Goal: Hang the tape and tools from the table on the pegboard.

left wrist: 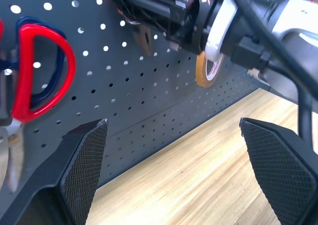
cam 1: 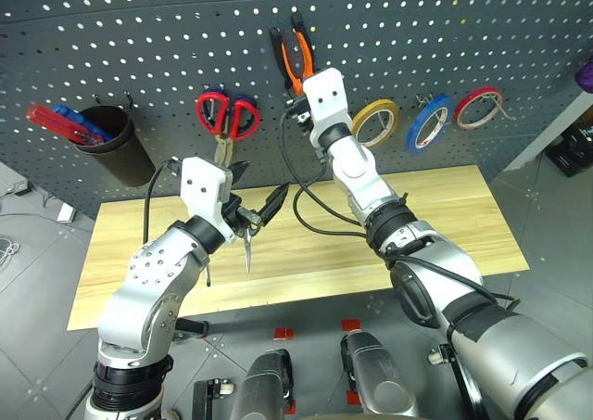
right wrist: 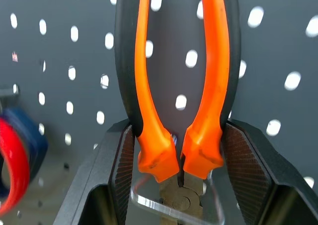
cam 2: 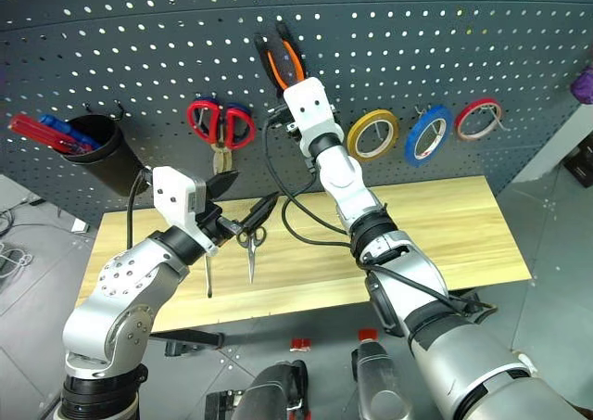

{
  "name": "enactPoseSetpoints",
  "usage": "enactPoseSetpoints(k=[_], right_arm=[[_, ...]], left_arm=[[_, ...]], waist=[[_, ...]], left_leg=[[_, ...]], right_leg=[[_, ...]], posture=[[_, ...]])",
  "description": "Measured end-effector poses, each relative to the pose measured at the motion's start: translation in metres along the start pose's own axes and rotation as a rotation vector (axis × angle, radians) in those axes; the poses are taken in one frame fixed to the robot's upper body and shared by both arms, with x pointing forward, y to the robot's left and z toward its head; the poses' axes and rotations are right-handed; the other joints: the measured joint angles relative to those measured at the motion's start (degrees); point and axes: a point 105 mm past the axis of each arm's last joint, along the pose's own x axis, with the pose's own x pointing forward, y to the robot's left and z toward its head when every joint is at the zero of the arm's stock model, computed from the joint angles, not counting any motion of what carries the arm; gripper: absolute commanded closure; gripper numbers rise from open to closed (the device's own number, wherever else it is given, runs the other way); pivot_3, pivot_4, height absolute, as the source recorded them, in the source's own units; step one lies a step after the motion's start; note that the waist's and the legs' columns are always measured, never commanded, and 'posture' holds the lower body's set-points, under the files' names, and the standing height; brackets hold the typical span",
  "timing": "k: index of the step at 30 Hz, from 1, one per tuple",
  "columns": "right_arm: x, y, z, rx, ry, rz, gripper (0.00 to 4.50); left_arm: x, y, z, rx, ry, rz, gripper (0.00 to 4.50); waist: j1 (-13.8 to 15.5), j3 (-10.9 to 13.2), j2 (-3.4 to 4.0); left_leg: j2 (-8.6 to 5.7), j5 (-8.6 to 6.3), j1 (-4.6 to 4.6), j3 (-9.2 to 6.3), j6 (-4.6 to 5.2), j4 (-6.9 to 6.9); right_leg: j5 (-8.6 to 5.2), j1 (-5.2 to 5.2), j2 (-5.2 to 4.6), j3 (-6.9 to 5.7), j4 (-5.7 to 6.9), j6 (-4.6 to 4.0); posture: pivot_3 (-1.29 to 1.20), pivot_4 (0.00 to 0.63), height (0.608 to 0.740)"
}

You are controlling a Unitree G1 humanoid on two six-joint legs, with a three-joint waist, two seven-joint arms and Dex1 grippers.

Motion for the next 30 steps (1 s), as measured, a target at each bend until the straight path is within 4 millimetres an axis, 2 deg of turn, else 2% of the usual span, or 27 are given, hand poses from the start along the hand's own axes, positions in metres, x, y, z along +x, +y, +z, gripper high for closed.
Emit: enactPoseSetpoints(k=[5, 8, 11, 12, 14, 17, 20, 25, 27, 30], right_arm=[[-0.002, -0.001, -0.002, 0.011, 0.006, -0.004, 2.16], [-0.006, -0.002, -0.008, 0.024, 0.030, -0.006, 1.17], [-0.022, -0.001, -0.039, 0.045, 0.143, 0.002, 0.20], [-0.030, 0.000, -0.050, 0.052, 0.180, 0.006, 0.04], [-0.038, -0.001, -0.059, 0.058, 0.213, 0.011, 0.04], [-0.040, -0.006, -0.048, 0.051, 0.186, 0.030, 0.04], [-0.051, 0.000, -0.036, 0.059, 0.184, 0.129, 0.04], [-0.109, 0.034, -0.049, 0.182, 0.397, 0.412, 0.04], [-0.128, 0.045, -0.038, 0.208, 0.431, 0.531, 0.04], [-0.140, 0.056, -0.016, 0.226, 0.421, 0.638, 0.04]], left_arm=[[0.000, 0.003, -0.002, -0.002, 0.002, 0.032, 0.00], [-0.002, 0.007, -0.011, -0.025, 0.029, 0.077, 0.00], [-0.007, 0.010, -0.030, -0.072, 0.092, 0.126, 0.00], [-0.010, 0.012, -0.035, -0.086, 0.113, 0.147, 0.00], [-0.012, 0.015, -0.041, -0.094, 0.135, 0.175, 0.00], [-0.014, 0.018, -0.047, -0.087, 0.159, 0.205, 0.00], [-0.019, 0.025, -0.065, -0.085, 0.243, 0.259, 0.00], [-0.035, 0.039, -0.119, -0.132, 0.534, 0.414, 0.00], [-0.034, 0.039, -0.134, -0.160, 0.617, 0.431, 0.00], [-0.029, 0.037, -0.148, -0.192, 0.674, 0.439, 0.00]], waist=[[0.28, -0.01, -0.01], [0.43, -0.01, -0.01], [0.81, -0.01, -0.01], [0.84, -0.01, -0.01], [0.83, 0.00, -0.01], [0.76, 0.00, -0.01], [0.83, 0.00, -0.01], [0.95, 0.06, -0.03], [0.98, 0.09, -0.08], [0.95, 0.12, -0.12]], left_leg=[[0.03, 0.00, 0.02, 0.00, -0.01, -0.01], [0.04, 0.01, 0.06, 0.00, -0.01, -0.01], [0.05, 0.01, -0.03, -0.03, -0.01, -0.03], [0.04, 0.02, -0.11, -0.02, -0.04, -0.03], [0.04, 0.07, -0.22, 0.01, -0.13, -0.03], [0.05, 0.05, -0.21, 0.02, -0.10, -0.06], [0.11, 0.00, -0.17, -0.02, -0.03, -0.09], [0.11, -0.01, -0.21, -0.04, -0.01, -0.09], [0.11, -0.01, -0.19, -0.08, -0.01, -0.04], [0.12, 0.00, -0.15, -0.11, -0.03, -0.04]], right_leg=[[0.00, 0.02, 0.02, 0.00, 0.00, 0.00], [0.00, 0.06, 0.03, 0.00, 0.00, 0.00], [0.00, -0.01, 0.03, -0.03, -0.02, -0.01], [0.00, -0.11, 0.03, -0.02, -0.02, -0.01], [0.01, -0.23, 0.03, 0.01, -0.02, -0.01], [0.00, -0.24, 0.03, 0.00, -0.03, 0.00], [0.00, -0.19, 0.08, -0.02, -0.03, 0.00], [0.00, -0.23, 0.11, 0.00, -0.04, 0.00], [0.00, -0.19, 0.11, -0.04, -0.02, 0.01], [0.00, -0.18, 0.13, -0.06, -0.02, 0.01]], posture=[[-0.17, 0.291, 0.740], [-0.18, 0.284, 0.740], [-0.19, 0.282, 0.740], [-0.20, 0.278, 0.740], [-0.20, 0.278, 0.740], [-0.21, 0.279, 0.740], [-0.21, 0.284, 0.740], [-0.23, 0.295, 0.740], [-0.23, 0.299, 0.740], [-0.24, 0.303, 0.740]])
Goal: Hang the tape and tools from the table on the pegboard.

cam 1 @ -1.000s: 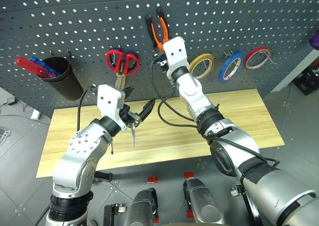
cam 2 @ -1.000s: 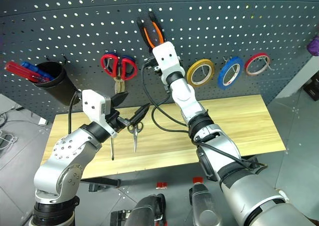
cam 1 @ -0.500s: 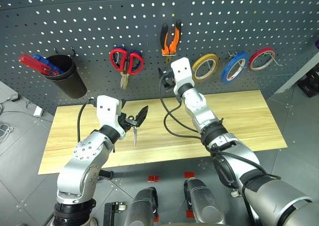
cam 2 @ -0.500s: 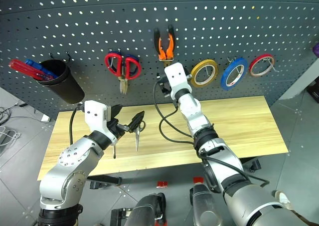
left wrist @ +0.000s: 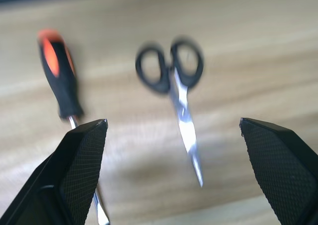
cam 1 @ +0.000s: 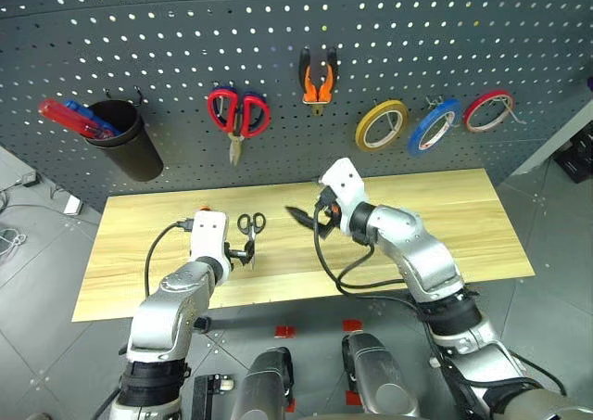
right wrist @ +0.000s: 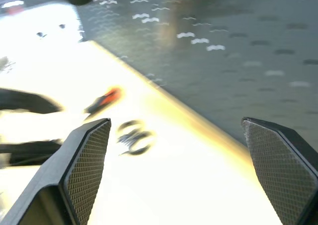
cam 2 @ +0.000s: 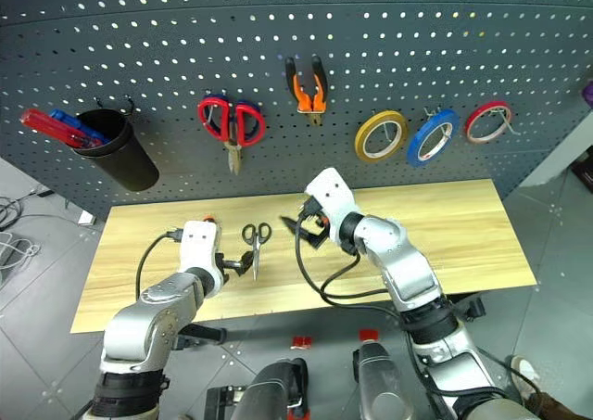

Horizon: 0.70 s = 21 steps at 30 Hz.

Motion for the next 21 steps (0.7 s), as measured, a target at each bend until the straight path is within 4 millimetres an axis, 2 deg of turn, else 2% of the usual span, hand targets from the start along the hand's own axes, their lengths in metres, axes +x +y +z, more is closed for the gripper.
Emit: enactPoseSetpoints(k=[5, 9, 14, 17, 21], right_arm=[[-0.005, 0.019, -0.006, 0.028, 0.046, 0.076, 0.04], [-0.006, 0.018, -0.009, 0.040, 0.069, 0.074, 0.04], [-0.006, 0.018, -0.009, 0.051, 0.086, 0.080, 0.04], [-0.007, 0.019, -0.012, 0.108, 0.103, 0.096, 0.00], [-0.008, 0.016, -0.010, 0.249, 0.110, 0.084, 0.00]], left_arm=[[0.024, -0.003, 0.003, -0.001, 0.046, 0.029, 0.00], [0.043, -0.006, -0.002, 0.013, 0.108, 0.056, 0.00], [0.056, -0.016, -0.006, -0.008, 0.138, 0.040, 0.00], [0.060, -0.016, -0.005, 0.001, 0.141, 0.042, 0.56], [0.063, -0.019, -0.007, 0.034, 0.145, 0.031, 1.73]], waist=[[-0.06, 0.06, -0.09], [-0.04, 0.10, -0.17], [-0.03, 0.21, -0.37], [-0.06, 0.21, -0.37], [-0.15, 0.21, -0.37]], left_leg=[[-0.01, 0.00, -0.02, 0.01, -0.02, -0.04], [-0.03, 0.00, -0.02, 0.00, -0.02, -0.03], [-0.02, 0.00, -0.03, -0.01, -0.04, -0.05], [-0.02, 0.00, 0.00, 0.00, -0.04, -0.03], [-0.01, 0.00, 0.06, -0.01, -0.04, -0.04]], right_leg=[[0.00, -0.01, -0.01, 0.00, -0.03, 0.00], [0.00, -0.02, -0.03, -0.01, -0.05, 0.00], [0.00, -0.04, -0.05, -0.05, -0.05, 0.00], [0.00, 0.00, -0.06, -0.04, -0.04, 0.01], [0.00, 0.05, -0.06, -0.04, -0.03, 0.01]], posture=[[-0.25, 0.303, 0.740], [-0.26, 0.302, 0.740], [-0.27, 0.301, 0.740], [-0.28, 0.299, 0.740], [-0.28, 0.296, 0.740]])
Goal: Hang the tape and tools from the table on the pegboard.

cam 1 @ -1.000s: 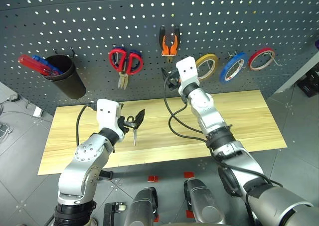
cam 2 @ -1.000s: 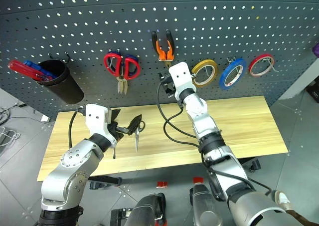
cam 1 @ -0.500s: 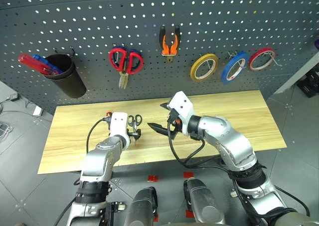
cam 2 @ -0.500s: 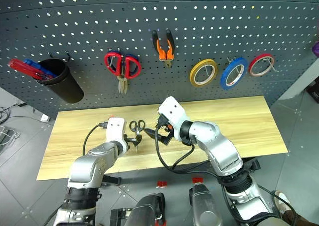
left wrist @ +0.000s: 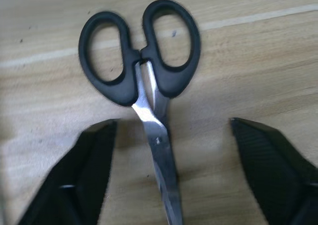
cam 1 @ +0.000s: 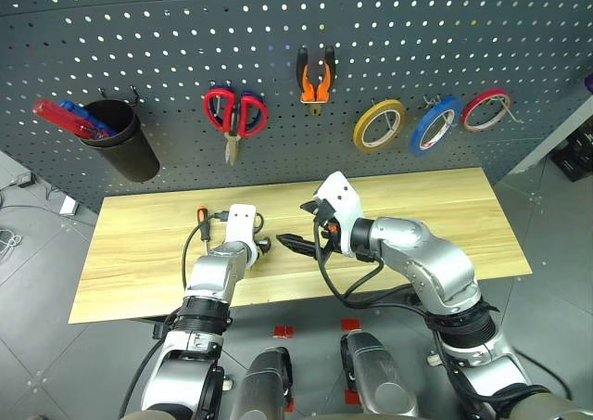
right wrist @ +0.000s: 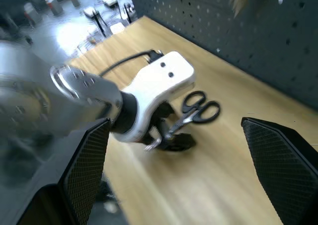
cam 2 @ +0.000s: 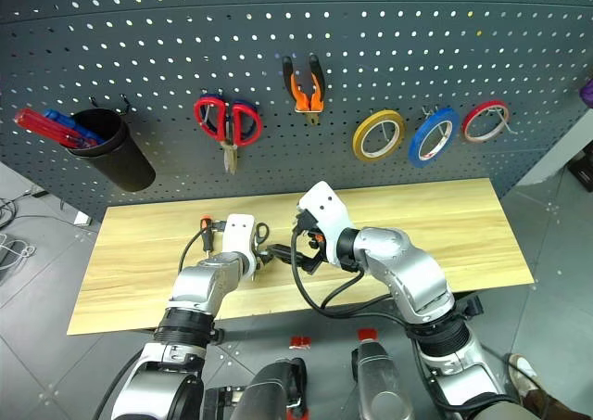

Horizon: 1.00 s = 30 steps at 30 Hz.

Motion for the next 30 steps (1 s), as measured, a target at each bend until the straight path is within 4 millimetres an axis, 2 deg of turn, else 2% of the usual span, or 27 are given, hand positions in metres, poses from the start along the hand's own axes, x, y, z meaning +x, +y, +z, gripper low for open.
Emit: enactPoseSetpoints(k=[2, 8, 9, 16, 19, 25, 30], right_arm=[[-0.002, -0.003, 0.000, 0.008, 0.011, -0.008, 0.00], [-0.012, -0.006, 0.003, -0.132, 0.079, 0.005, 0.00], [-0.012, -0.004, 0.003, -0.130, 0.080, 0.015, 0.00], [-0.013, -0.002, -0.001, -0.140, 0.105, 0.039, 0.00], [-0.015, -0.001, -0.003, -0.155, 0.117, 0.049, 0.00], [-0.026, -0.003, -0.009, -0.244, 0.164, 0.080, 0.00], [-0.034, -0.003, -0.006, -0.315, 0.164, 0.134, 0.00]], left_arm=[[0.001, 0.001, 0.000, -0.007, 0.001, 0.001, 2.34], [0.001, 0.013, -0.002, -0.093, 0.000, 0.018, 4.13], [0.001, 0.013, -0.002, -0.099, -0.001, 0.018, 4.27], [-0.002, 0.015, -0.003, -0.120, -0.034, 0.021, 4.27], [-0.007, 0.017, -0.010, -0.122, -0.053, 0.017, 4.27], [-0.033, 0.018, -0.033, -0.102, -0.034, -0.028, 4.27], [-0.057, 0.021, -0.029, -0.066, -0.060, -0.041, 4.27]], waist=[[0.00, 0.00, 0.00], [-0.34, -0.01, 0.01], [-0.35, -0.01, 0.01], [-0.36, -0.01, 0.01], [-0.54, 0.00, 0.01], [-0.37, 0.05, -0.07], [-0.22, 0.13, -0.19]], left_leg=[[0.00, 0.00, 0.00, 0.00, 0.00, 0.00], [0.02, 0.00, 0.05, 0.01, 0.00, -0.05], [0.03, 0.00, 0.05, 0.01, -0.01, -0.05], [0.01, 0.00, 0.04, 0.02, -0.02, -0.02], [0.02, -0.01, 0.01, 0.02, -0.04, -0.06], [0.01, -0.02, -0.10, 0.00, -0.05, -0.04], [0.02, -0.02, -0.10, -0.01, -0.04, -0.04]], right_leg=[[0.00, 0.00, 0.00, 0.00, 0.00, 0.00], [-0.01, 0.01, 0.02, -0.03, -0.01, 0.01], [-0.01, 0.01, 0.02, -0.04, -0.01, 0.02], [-0.01, 0.04, -0.01, -0.03, -0.04, 0.02], [-0.01, 0.01, -0.01, -0.02, -0.06, 0.02], [-0.01, -0.07, -0.01, -0.03, -0.11, 0.02], [-0.01, -0.05, -0.01, -0.05, -0.11, 0.02]], posture=[[-0.29, 0.296, 0.740], [-0.29, 0.291, 0.740], [-0.29, 0.291, 0.740], [-0.29, 0.289, 0.740], [-0.30, 0.288, 0.740], [-0.30, 0.284, 0.740], [-0.29, 0.279, 0.740]])
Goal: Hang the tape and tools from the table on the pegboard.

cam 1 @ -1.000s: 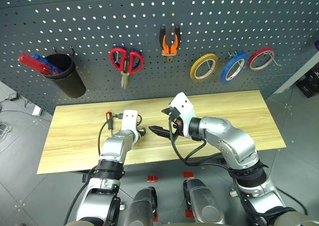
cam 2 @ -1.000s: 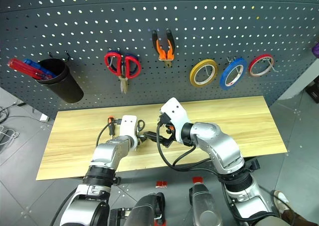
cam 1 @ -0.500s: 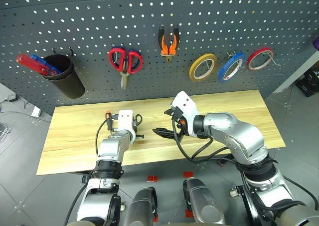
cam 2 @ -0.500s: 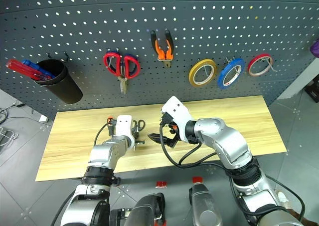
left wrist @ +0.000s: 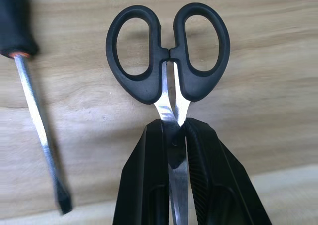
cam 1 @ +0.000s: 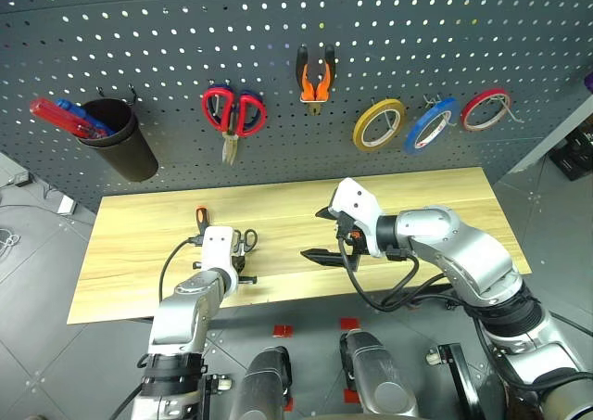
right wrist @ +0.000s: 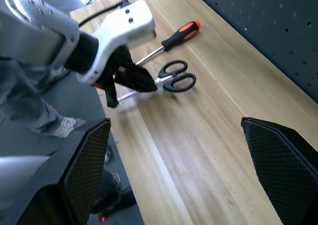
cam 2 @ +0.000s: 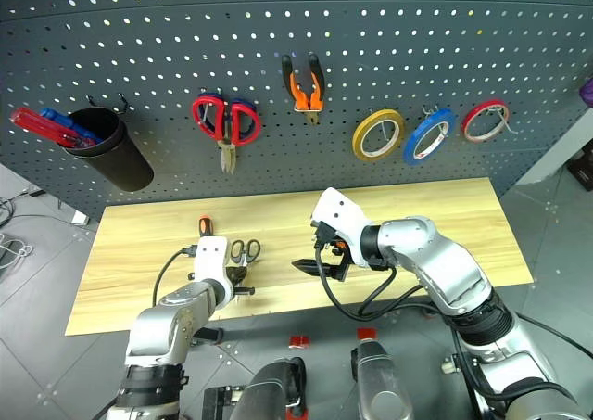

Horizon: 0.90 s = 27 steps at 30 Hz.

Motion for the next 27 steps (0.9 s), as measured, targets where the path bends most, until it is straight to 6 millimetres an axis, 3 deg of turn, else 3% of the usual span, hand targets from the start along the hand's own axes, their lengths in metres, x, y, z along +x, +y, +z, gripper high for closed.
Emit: enactPoseSetpoints(k=[7, 19, 27], right_arm=[[-0.004, 0.002, 0.013, -0.070, -0.054, 0.046, 0.00], [-0.026, -0.007, 0.046, -0.185, -0.231, 0.014, 0.00], [-0.025, -0.006, 0.058, -0.213, -0.302, 0.018, 0.00]], left_arm=[[-0.021, -0.001, 0.018, 0.113, -0.092, 0.001, 4.27], [-0.107, -0.018, 0.100, 0.529, -0.771, 0.191, 4.27], [-0.131, -0.021, 0.141, 0.572, -0.975, 0.269, 4.27]], waist=[[0.04, 0.07, -0.11], [0.16, 0.12, -0.08], [0.15, 0.12, -0.08]], left_leg=[[0.01, 0.00, -0.03, -0.01, 0.00, -0.02], [0.04, -0.04, -0.13, 0.02, 0.05, -0.14], [0.05, -0.03, -0.15, 0.02, 0.08, -0.09]], right_leg=[[0.00, -0.01, 0.00, -0.01, -0.06, 0.00], [0.01, 0.00, -0.04, -0.01, -0.36, -0.03], [0.01, 0.00, -0.03, -0.09, -0.29, -0.03]], posture=[[-0.30, 0.276, 0.740], [-0.31, 0.281, 0.740], [-0.30, 0.281, 0.740]])
